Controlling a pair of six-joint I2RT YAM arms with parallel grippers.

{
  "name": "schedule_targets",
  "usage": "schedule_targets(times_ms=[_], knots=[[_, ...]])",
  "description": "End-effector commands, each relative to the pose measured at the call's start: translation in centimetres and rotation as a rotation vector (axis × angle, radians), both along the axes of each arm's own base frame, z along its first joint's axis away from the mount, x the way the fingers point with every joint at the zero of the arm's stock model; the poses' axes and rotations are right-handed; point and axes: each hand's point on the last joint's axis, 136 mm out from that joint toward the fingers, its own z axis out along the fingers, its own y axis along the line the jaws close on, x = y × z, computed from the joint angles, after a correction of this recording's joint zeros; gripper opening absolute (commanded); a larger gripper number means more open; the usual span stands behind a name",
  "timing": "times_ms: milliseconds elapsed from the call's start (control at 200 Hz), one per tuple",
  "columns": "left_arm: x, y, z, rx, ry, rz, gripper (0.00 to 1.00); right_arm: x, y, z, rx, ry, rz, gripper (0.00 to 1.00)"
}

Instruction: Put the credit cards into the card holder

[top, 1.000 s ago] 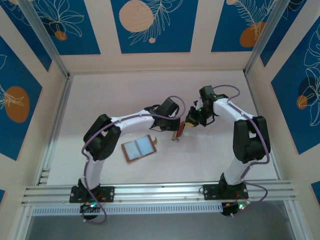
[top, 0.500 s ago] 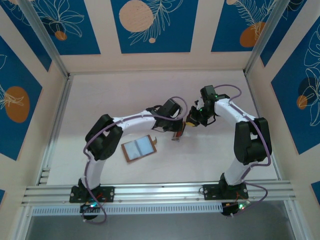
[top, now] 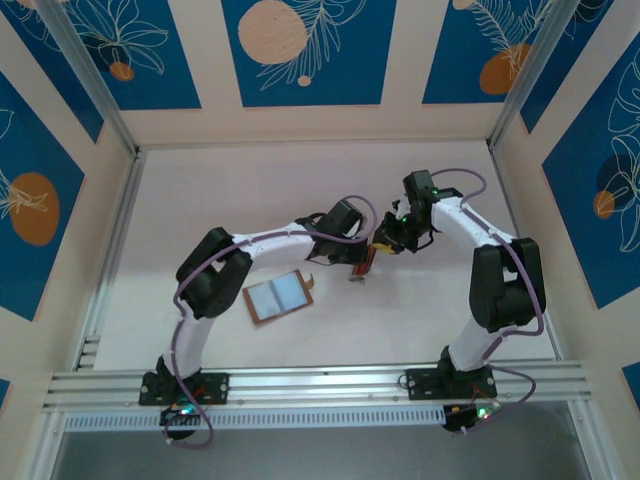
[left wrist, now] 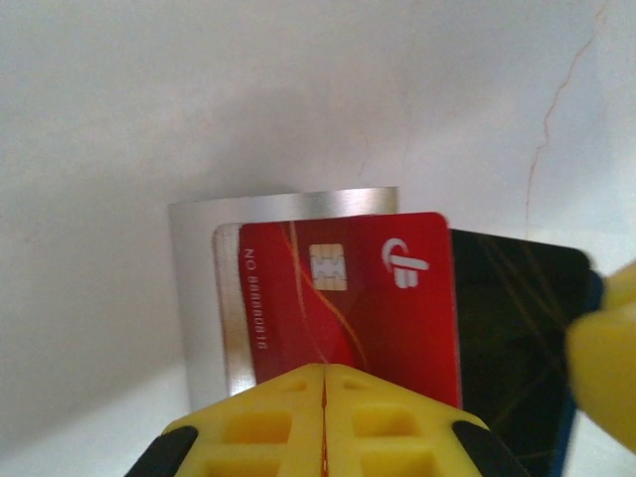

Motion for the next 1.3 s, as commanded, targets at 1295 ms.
schedule_targets(times_ms=[1295], knots=[[-1.6, 0.7, -4.1, 0.047, 0.063, -0.002, 0.07, 1.0, -0.5, -1.5, -0.156, 0.044, 0.018, 0.19]])
